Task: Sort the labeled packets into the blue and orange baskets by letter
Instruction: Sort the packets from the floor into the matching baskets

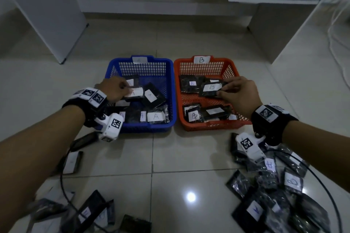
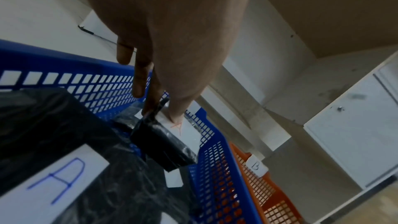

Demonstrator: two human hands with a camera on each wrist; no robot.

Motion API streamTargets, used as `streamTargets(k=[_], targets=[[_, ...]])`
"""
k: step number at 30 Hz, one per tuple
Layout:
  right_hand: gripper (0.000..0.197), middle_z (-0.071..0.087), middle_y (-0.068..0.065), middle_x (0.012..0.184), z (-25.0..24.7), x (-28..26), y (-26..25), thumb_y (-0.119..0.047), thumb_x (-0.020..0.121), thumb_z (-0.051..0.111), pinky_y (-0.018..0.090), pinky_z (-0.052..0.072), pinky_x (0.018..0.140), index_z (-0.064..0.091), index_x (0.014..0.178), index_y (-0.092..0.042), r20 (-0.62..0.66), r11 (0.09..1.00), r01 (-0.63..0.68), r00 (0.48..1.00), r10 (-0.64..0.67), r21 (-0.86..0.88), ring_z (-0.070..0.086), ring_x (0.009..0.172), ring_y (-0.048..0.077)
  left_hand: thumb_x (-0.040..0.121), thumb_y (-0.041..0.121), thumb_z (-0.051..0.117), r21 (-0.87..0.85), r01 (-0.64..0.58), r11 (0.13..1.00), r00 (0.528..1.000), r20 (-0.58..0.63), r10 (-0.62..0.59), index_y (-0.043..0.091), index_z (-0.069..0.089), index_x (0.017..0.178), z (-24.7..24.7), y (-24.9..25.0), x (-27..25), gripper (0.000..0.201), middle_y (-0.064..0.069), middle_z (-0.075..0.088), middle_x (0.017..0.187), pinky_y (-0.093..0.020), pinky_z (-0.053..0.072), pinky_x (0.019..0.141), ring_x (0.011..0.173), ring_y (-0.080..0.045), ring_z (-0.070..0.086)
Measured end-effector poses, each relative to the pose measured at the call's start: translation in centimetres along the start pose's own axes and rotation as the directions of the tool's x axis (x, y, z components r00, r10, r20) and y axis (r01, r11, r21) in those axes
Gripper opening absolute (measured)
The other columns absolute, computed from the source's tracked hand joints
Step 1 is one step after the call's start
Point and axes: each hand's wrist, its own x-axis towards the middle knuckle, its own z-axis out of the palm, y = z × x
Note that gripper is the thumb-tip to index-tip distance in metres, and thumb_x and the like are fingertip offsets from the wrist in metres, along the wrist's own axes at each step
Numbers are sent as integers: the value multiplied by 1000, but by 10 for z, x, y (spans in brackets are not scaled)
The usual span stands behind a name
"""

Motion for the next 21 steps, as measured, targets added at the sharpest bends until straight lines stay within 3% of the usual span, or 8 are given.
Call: streamTargets(k=[5, 10, 13, 16, 21], targets=[[14, 64, -4, 113, 9, 2, 11, -18, 75, 86, 42, 60, 85, 73, 74, -24, 62, 997, -44, 997, 40, 57, 64, 101, 13, 99, 34, 56, 213, -23, 977, 987, 157, -11, 19, 61, 128, 19, 0, 17, 33, -6, 54, 140, -35, 36, 99, 126, -29, 51], [13, 59, -3, 117, 9, -1, 10, -9, 81, 80, 38, 63, 64, 72, 73, -15, 122, 977, -116, 988, 95, 177, 65, 98, 16, 100, 31, 54, 332, -18, 943, 982, 184, -46, 22, 56, 135, 27, -2, 32, 36, -5, 42, 151, -38, 29, 108, 135, -28, 42], [15, 59, -2, 119, 10, 2, 13, -9, 82, 80, 38, 63, 63, 72, 70, -15, 120, 972, -145, 985, 124, 184, 66, 97, 17, 99, 30, 56, 342, -10, 940, 981, 185, -57, 20, 60, 130, 22, -12, 44, 33, -6, 48, 145, -41, 31, 111, 130, -29, 47], [15, 60, -3, 118, 10, 4, 15, -9, 81, 81, 39, 63, 62, 72, 70, -15, 120, 971, -160, 983, 140, 177, 67, 97, 18, 98, 24, 59, 337, -6, 942, 981, 186, -60, 12, 63, 125, 16, -25, 49, 30, -12, 53, 137, -40, 40, 103, 121, -33, 52], [12, 60, -9, 111, 10, 3, 12, -8, 84, 78, 31, 62, 61, 72, 74, -10, 172, 965, -184, 973, 152, 188, 70, 84, 17, 95, 30, 62, 392, -20, 920, 981, 184, -56, 19, 70, 117, 12, -35, 50, 25, -5, 58, 133, -45, 36, 108, 117, -30, 55]])
